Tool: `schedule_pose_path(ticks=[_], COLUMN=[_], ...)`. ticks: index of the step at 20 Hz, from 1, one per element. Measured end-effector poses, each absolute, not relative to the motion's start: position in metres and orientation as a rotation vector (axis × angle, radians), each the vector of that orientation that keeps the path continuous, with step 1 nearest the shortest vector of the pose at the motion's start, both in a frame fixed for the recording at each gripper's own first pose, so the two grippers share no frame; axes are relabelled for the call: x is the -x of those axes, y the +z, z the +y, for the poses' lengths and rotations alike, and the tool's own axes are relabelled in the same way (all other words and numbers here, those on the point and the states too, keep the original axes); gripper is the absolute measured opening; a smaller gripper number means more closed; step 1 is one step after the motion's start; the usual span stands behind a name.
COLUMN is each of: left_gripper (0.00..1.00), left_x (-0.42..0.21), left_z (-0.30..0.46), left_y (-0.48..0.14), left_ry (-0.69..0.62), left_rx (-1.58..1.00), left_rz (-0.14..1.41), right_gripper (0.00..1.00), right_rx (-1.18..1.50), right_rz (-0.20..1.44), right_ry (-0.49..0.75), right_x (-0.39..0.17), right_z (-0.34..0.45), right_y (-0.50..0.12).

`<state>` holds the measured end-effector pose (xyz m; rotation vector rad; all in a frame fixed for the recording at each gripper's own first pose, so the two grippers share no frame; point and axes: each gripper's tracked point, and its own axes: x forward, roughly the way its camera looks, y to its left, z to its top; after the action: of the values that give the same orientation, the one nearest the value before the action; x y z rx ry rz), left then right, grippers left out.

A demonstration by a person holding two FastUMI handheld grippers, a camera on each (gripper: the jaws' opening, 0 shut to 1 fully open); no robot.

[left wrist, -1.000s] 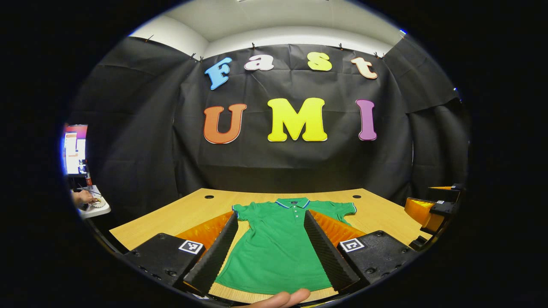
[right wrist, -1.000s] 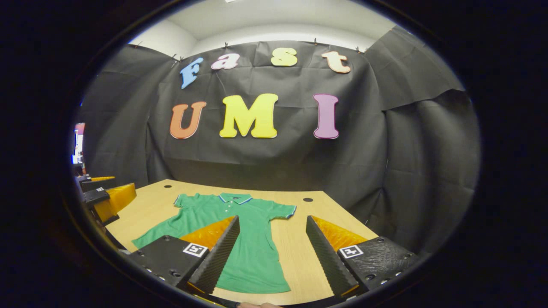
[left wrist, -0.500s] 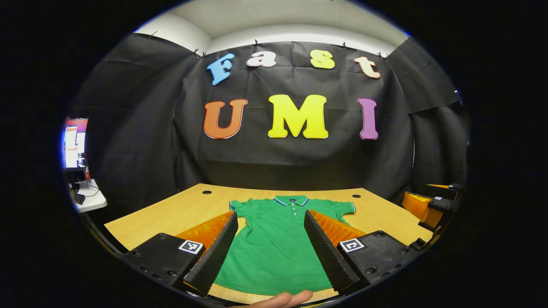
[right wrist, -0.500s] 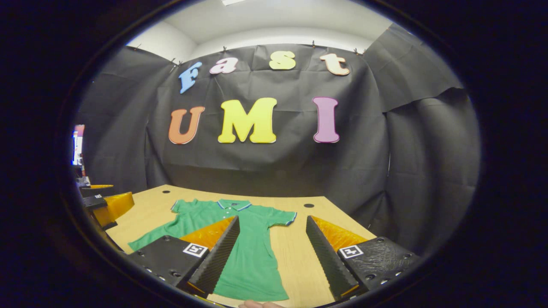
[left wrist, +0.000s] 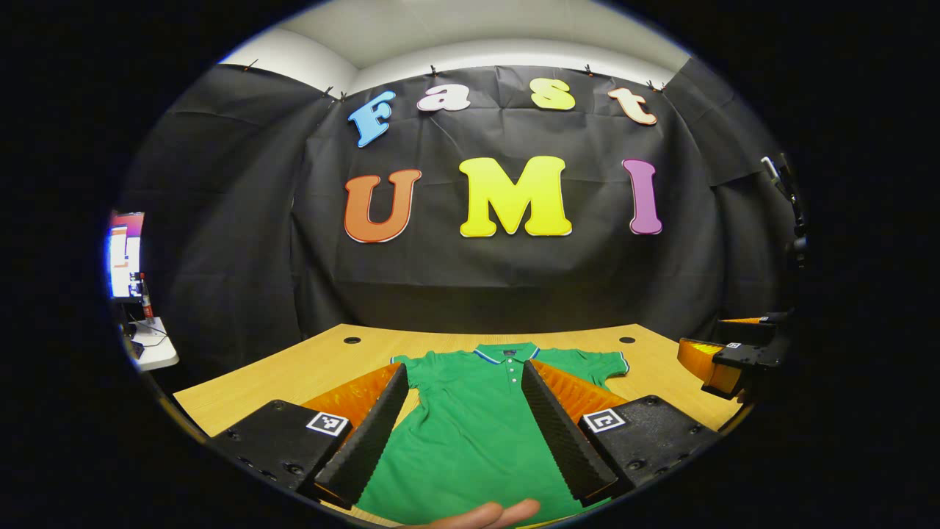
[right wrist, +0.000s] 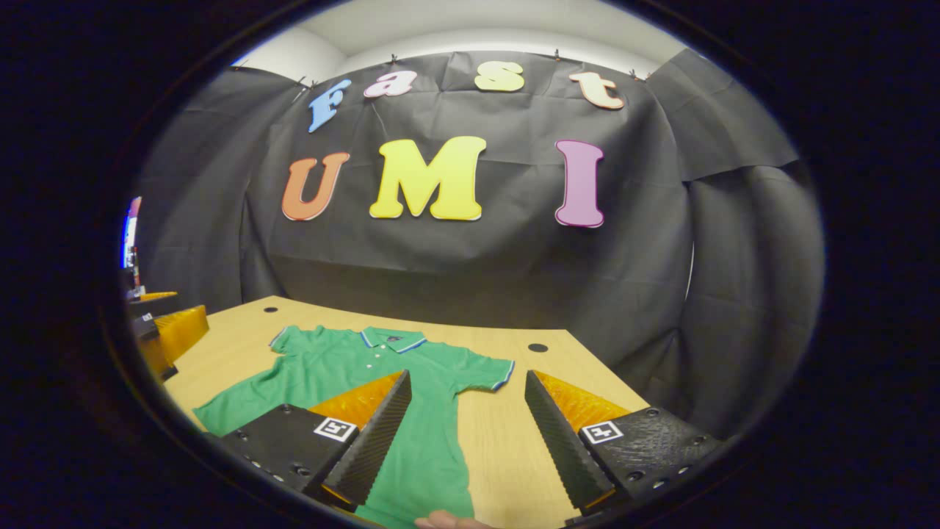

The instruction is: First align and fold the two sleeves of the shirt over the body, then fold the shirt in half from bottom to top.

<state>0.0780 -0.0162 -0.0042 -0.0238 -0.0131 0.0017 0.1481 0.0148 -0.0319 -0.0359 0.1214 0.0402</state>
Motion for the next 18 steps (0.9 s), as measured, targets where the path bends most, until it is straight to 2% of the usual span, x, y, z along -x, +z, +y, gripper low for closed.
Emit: schedule_pose_path(ticks=[8, 13, 18], left_gripper=[1.0, 1.0, 1.0], left_x=[-0.127, -0.131, -0.131], left_z=[-0.026, -0.03, -0.02], left_y=[-0.034, -0.054, -0.048], left_ry=[-0.054, -0.09, -0.099], left_rx=[-0.004, -0.005, -0.008], left_rz=[0.037, 0.102, 0.075], right_gripper=[0.96, 0.95, 0.96], right_rx=[-0.007, -0.054, -0.029], right_rz=[0.263, 0.51, 0.721], right_ry=[-0.082, -0.112, -0.13], right_x=[-0.279, -0.365, -0.405], right_z=[-0.038, -0.046, -0.03], right_y=[-0.041, -0.109, -0.174])
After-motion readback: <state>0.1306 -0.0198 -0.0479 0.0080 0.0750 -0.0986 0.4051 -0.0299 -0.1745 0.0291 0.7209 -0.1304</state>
